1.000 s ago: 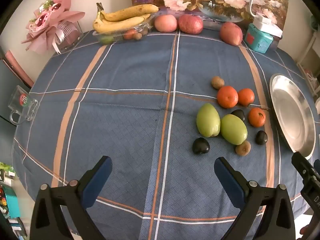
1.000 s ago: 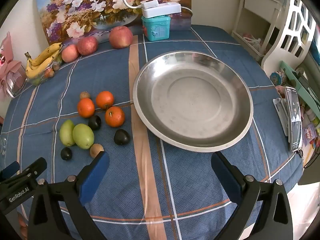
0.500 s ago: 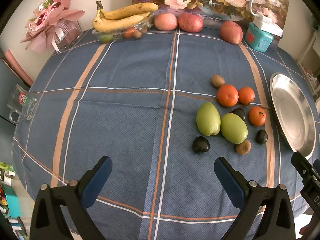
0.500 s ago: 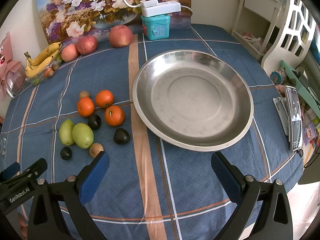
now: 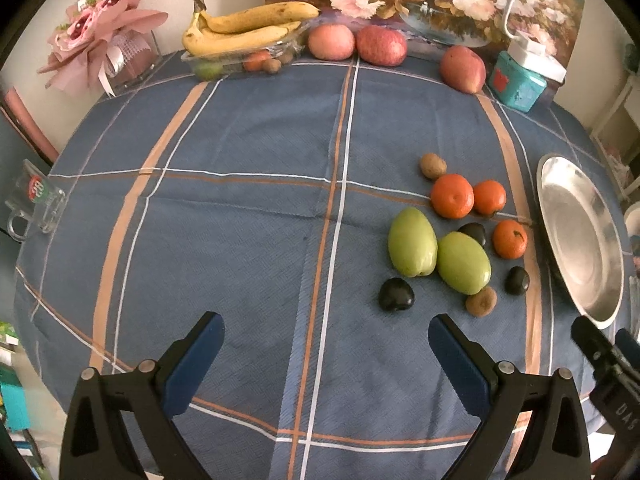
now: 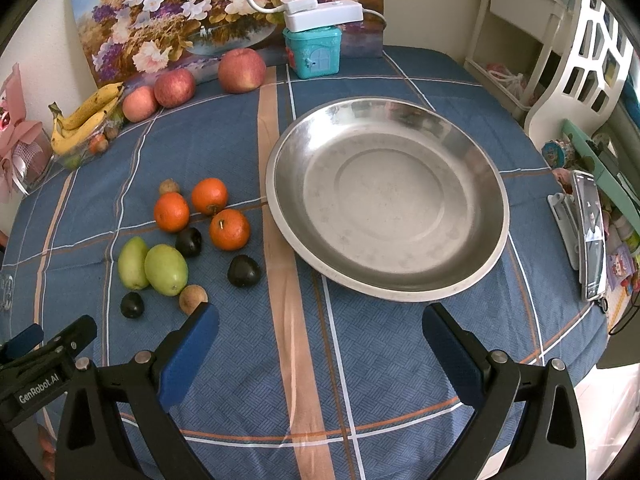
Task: Organize fruits
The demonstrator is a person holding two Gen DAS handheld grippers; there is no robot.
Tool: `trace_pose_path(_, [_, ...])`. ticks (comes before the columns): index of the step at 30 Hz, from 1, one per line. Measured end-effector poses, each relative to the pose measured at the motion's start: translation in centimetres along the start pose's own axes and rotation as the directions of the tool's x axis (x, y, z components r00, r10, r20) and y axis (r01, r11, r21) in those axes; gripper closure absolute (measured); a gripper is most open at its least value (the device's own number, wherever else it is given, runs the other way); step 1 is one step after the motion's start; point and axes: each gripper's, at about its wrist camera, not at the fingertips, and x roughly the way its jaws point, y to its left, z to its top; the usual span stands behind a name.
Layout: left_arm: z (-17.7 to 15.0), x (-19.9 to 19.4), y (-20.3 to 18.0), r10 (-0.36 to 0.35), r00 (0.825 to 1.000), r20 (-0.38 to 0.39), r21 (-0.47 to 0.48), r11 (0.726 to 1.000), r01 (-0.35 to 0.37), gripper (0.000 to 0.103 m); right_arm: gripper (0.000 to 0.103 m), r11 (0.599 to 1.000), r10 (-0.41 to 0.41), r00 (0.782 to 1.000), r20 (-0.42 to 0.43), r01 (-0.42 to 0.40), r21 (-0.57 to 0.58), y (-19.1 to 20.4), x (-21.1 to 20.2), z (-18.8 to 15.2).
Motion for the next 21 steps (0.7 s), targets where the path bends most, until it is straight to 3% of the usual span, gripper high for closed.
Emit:
trace_pose_path(2, [0.0,0.0,0.2,-0.027,1.000,-0.001,-0.018,0.999,0.027,0.000,0.002,1.000,0.005,1.000,-0.007,-0.005,-0.005,0.1,0.1,-0.1])
trace_pose_path(3, [0.1,0.2,0.2,-0.079,0.997,-0.010,-0.042,0.996,0.079,0.000,0.002,1.000,0.004,1.000,-0.010,-0.004,-0.008,0.2,0.2,-0.1])
trace_pose_path(7, [0.5,0.4,0.2,-0.080,0.997,-0.008,-0.050,0.996,0.079,0.000,0.002,1.000,0.014,1.000,-0.027,-0.014,-0.009,0.3,0.6,-0.2])
trace_pose_path(13, [1.3,0.6,-0.7,-0.077,0.994,0.076,-0.017,0.997,0.078,0.000,0.002,0.999,0.032,0.998,-0.058,-0.033,-0.030,1.1,1.5,0.1])
trace_pose_path(16, [1.6,1.3,-1.1,-0.103,0.994,0.037,0.002,0.995,0.103,0.000,0.002,0.998,0.053,0.996,-0.074,-0.055,-0.032,1.6,2.0,0.4])
trace_pose_path(21, [1.8,2.8,-0.4,-0.123,0.992,-0.037,-0.061,0.991,0.120,0.000,0.002,0.998,0.062,0.992,-0.112,-0.064,-0.015,2.4,3.3,0.9])
